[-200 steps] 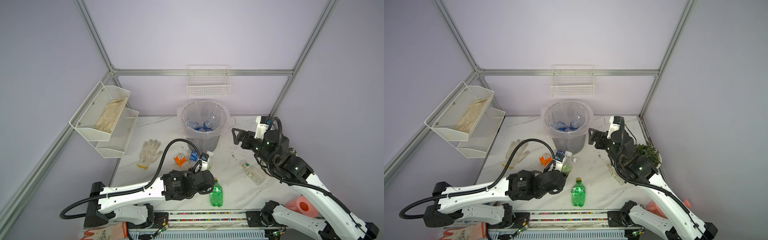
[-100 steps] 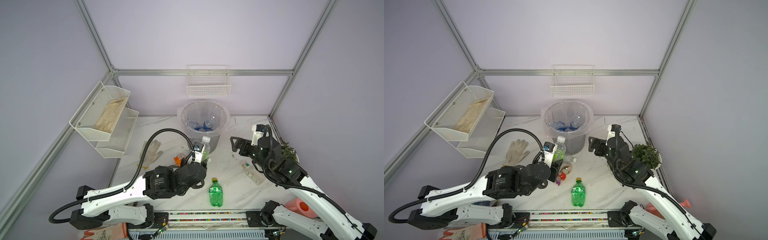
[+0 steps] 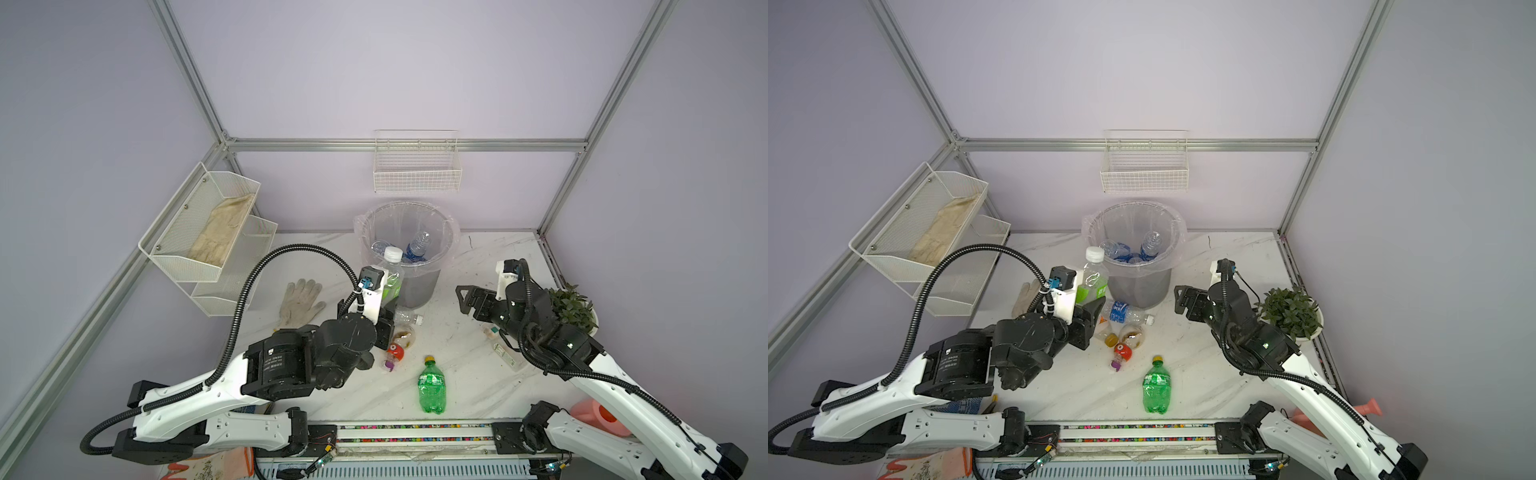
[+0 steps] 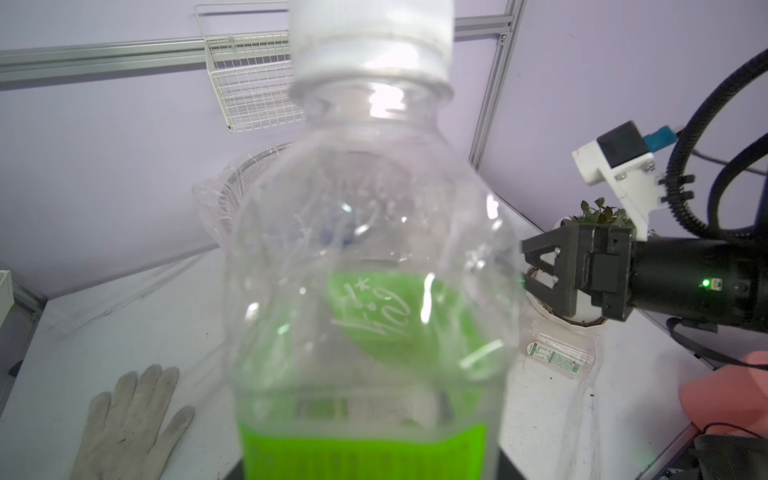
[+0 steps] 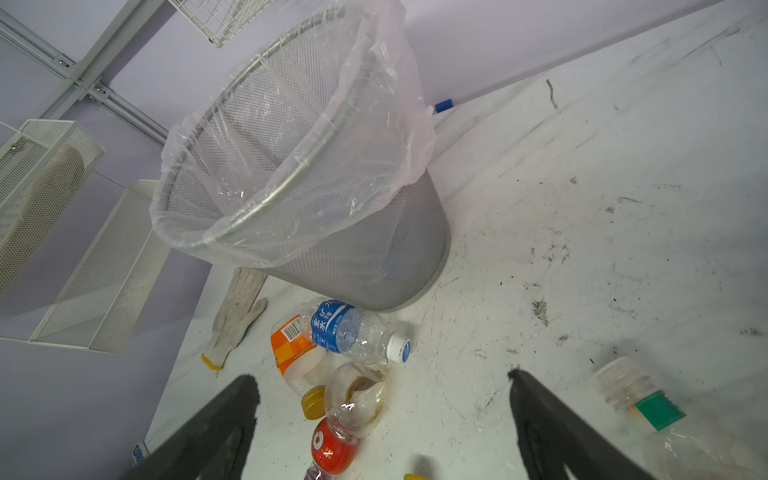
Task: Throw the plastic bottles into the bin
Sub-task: 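Lift the clear green-labelled bottle with the left gripper and carry it over the bin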
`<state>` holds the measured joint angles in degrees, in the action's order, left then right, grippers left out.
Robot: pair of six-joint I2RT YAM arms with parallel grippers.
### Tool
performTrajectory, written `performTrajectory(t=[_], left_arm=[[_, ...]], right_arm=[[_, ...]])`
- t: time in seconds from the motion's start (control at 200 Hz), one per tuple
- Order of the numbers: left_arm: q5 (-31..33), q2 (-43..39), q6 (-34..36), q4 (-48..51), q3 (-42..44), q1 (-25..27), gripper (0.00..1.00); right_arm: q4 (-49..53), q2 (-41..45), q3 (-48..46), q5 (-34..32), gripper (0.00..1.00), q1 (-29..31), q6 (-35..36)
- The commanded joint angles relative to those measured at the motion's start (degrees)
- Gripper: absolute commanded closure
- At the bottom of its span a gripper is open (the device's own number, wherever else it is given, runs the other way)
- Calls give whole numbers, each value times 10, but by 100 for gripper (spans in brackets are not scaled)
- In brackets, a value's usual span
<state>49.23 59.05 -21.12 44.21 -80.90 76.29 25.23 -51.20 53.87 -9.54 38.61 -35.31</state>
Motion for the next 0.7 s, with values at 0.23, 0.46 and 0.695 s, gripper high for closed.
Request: performTrajectory(t=[0.23,0.46,0.695], left_arm=[[10,-39,93,-87,-52,3,61],[6,-52,128,-120,-44,3,61],[15,-43,191,-170,-39,3,60]], right_arm=[[-4,-19,-24,17,4,0,-20],[-4,-20,-33,20,4,-1,-22],[-5,-22,-34,22,4,0,-23]])
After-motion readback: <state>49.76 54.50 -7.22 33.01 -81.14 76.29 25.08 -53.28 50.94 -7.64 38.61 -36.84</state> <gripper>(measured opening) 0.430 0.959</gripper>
